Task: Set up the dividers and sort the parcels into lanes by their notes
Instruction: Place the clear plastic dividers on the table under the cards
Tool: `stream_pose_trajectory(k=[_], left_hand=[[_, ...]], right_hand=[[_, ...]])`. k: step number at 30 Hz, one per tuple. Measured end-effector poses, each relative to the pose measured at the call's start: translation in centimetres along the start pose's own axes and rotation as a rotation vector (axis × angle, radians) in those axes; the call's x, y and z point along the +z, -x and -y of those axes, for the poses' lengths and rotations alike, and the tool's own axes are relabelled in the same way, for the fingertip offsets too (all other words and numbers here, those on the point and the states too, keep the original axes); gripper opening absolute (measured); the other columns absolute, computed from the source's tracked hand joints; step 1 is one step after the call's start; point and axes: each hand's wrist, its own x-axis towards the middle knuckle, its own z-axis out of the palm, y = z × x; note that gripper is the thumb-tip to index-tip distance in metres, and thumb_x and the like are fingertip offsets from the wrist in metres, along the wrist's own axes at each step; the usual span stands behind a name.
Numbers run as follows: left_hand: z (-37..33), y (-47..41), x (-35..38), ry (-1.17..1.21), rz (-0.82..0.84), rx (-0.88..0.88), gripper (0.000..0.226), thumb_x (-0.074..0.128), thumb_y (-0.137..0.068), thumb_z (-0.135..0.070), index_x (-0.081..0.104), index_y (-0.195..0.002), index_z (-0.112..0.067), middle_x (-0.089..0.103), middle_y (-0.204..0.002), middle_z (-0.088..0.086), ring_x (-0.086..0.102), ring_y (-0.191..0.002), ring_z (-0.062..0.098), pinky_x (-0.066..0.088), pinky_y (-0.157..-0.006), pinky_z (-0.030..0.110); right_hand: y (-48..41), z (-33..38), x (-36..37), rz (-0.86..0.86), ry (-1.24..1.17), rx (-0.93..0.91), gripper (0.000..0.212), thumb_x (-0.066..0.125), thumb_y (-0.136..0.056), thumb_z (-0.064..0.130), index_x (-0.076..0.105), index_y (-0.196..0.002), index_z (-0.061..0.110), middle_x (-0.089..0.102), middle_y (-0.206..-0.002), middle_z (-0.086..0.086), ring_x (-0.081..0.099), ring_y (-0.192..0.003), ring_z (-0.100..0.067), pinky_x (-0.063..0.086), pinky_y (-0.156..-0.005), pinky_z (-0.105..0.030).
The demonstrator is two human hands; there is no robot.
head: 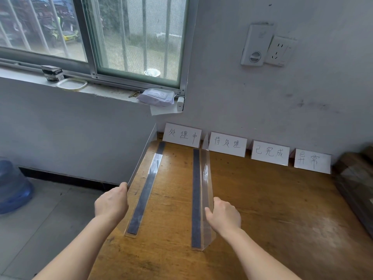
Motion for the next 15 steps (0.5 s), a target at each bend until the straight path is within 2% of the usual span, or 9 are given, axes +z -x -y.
stream_pose_trajectory(k=[3, 7, 11, 15], left_hand=[[0.17, -0.05, 0.31, 0.013, -0.010, 0.009, 0.012, 0.049, -0.097, -0.018, 0.051, -0.106, -0.024, 0.064, -0.088, -0.009, 0.055, -0.069, 0.014, 0.035, -0.049, 0.027], [0.17, -0.02, 0.37, 0.031, -0.015, 0.009, 0.018, 0.048, -0.097, -0.018, 0.052, -0.113, -0.026, 0.066, -0.095, -0.008, 0.054, -0.071, 0.014, 0.037, -0.051, 0.027], [-0.05, 0.24, 0.30, 0.038, 0.003, 0.007, 0.022, 0.047, -0.097, -0.016, 0.050, -0.117, -0.025, 0.066, -0.100, -0.007, 0.052, -0.074, 0.014, 0.036, -0.052, 0.027], [-0.33, 0.29, 0.30, 0.065, 0.012, 0.021, 0.020, 0.047, -0.098, -0.016, 0.050, -0.117, -0.022, 0.065, -0.098, -0.006, 0.053, -0.073, 0.014, 0.038, -0.053, 0.027]], right_hand=[[-0.02, 0.10, -0.02, 0.009, 0.002, -0.001, 0.037, 0.046, -0.101, 0.036, 0.052, -0.131, 0.016, 0.067, -0.117, 0.001, 0.067, -0.102, -0.017, 0.057, -0.077, -0.028], [-0.09, 0.11, 0.17, 0.006, 0.011, -0.007, 0.029, 0.046, -0.101, 0.031, 0.055, -0.124, 0.017, 0.068, -0.107, 0.002, 0.066, -0.092, -0.016, 0.056, -0.071, -0.026], [-0.22, 0.12, 0.36, -0.001, -0.007, -0.011, 0.027, 0.047, -0.100, 0.031, 0.056, -0.123, 0.018, 0.068, -0.105, 0.003, 0.066, -0.089, -0.014, 0.056, -0.070, -0.025], [-0.22, 0.15, 0.37, -0.008, -0.018, -0.016, 0.033, 0.049, -0.100, 0.035, 0.055, -0.127, 0.017, 0.068, -0.114, 0.002, 0.067, -0.099, -0.015, 0.058, -0.076, -0.026]])
